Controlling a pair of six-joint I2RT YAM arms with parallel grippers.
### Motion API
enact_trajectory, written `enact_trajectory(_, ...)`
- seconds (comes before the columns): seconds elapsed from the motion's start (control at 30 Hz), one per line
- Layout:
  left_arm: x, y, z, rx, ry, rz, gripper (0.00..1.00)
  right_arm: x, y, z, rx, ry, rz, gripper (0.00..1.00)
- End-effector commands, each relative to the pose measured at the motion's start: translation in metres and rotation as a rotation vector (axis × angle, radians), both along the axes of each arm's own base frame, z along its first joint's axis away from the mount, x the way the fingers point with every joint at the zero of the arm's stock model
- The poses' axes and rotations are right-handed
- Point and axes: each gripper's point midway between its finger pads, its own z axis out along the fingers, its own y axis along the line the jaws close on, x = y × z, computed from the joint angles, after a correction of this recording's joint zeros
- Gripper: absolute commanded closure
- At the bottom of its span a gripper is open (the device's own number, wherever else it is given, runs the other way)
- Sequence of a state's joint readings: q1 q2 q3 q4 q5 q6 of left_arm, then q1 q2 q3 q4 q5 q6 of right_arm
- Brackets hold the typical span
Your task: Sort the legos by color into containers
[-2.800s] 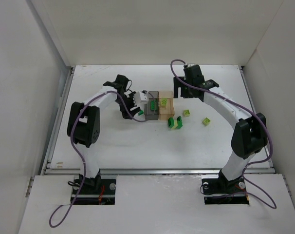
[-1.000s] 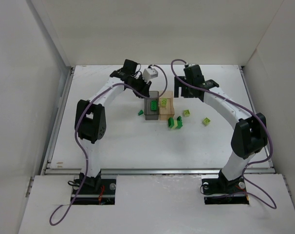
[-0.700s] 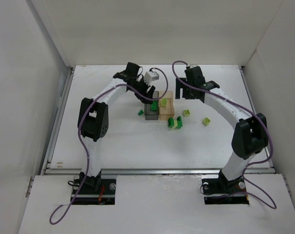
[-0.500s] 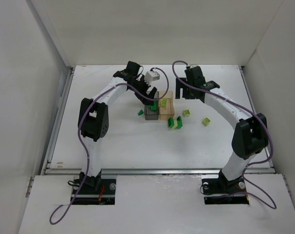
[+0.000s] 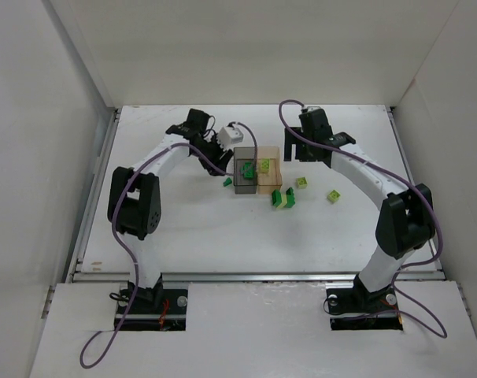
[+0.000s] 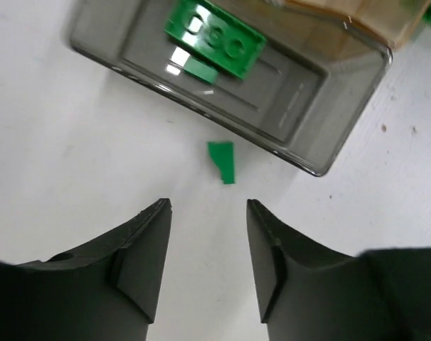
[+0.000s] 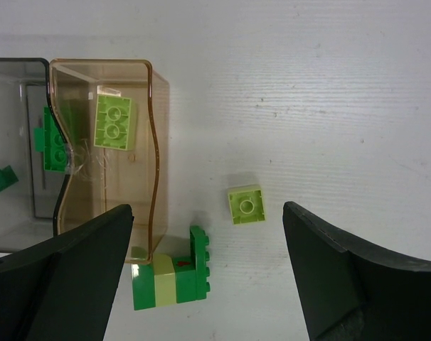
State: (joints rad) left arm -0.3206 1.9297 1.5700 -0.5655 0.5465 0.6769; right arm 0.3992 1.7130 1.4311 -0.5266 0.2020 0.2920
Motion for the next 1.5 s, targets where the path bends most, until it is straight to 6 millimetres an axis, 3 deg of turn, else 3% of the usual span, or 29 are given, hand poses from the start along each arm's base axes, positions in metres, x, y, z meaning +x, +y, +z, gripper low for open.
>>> enact_trajectory(0.0, -0.020, -0.002, -0.018, 0.031, 0.006, -0.060, 0.52, 0.007, 0.002, 0.023, 0.043, -0.071, -0.007, 0.09)
enact_trajectory(0.1, -0.022, -0.001, -0.032, 0.029, 0.019, -0.028, 0.44, 0.007, 0.002, 0.023, 0.043, -0.071, -0.007, 0.09)
enact_trajectory(0.33, 0.000, 0.001, -0.049, 0.027, -0.012, 0.053, 0.40, 0.005, 0.000, 0.019, 0.033, -0.065, -0.013, 0.09)
enact_trajectory(0.43, 0.001, 0.000, -0.055, 0.023, -0.008, 0.061, 0.38, 0.005, 0.000, 0.019, 0.033, -0.065, -0.013, 0.09)
enact_trajectory(0.6, -0.012, -0.004, -0.077, 0.047, 0.030, 0.042, 0.38, 0.008, 0.001, 0.027, 0.038, -0.076, -0.013, 0.09)
enact_trajectory(0.87, -0.001, -0.009, -0.084, 0.025, 0.012, 0.137, 0.39, 0.010, 0.002, 0.026, 0.038, -0.076, -0.013, 0.09)
enact_trajectory(1.0, 0.008, -0.005, -0.094, 0.074, 0.017, 0.205, 0.64, 0.010, 0.000, 0.026, 0.031, -0.079, -0.021, 0.09)
enact_trajectory(1.03, 0.008, -0.003, -0.099, 0.089, 0.030, 0.210, 0.81, 0.010, 0.000, 0.026, 0.031, -0.079, -0.021, 0.09)
enact_trajectory(1.1, 0.000, 0.000, -0.103, 0.111, 0.072, 0.208, 1.00, 0.009, -0.001, 0.023, 0.028, -0.071, -0.021, 0.09)
enact_trajectory(1.2, -0.008, 0.003, -0.109, 0.120, 0.137, 0.191, 1.00, 0.008, -0.001, 0.027, 0.031, -0.079, -0.021, 0.09)
enact_trajectory(1.23, -0.011, 0.004, -0.108, 0.129, 0.153, 0.191, 1.00, 0.008, -0.001, 0.027, 0.031, -0.079, -0.021, 0.09)
enact_trajectory(1.33, 0.007, 0.023, -0.085, 0.103, 0.137, 0.243, 1.00, 0.007, -0.002, 0.023, 0.028, -0.071, -0.021, 0.09)
enact_trajectory(1.37, 0.025, 0.023, -0.066, 0.074, 0.093, 0.269, 1.00, 0.008, -0.001, 0.024, 0.031, -0.079, -0.021, 0.09)
enact_trajectory(1.47, 0.048, 0.028, -0.021, 0.034, 0.012, 0.328, 1.00, 0.008, -0.001, 0.024, 0.038, -0.078, -0.027, 0.09)
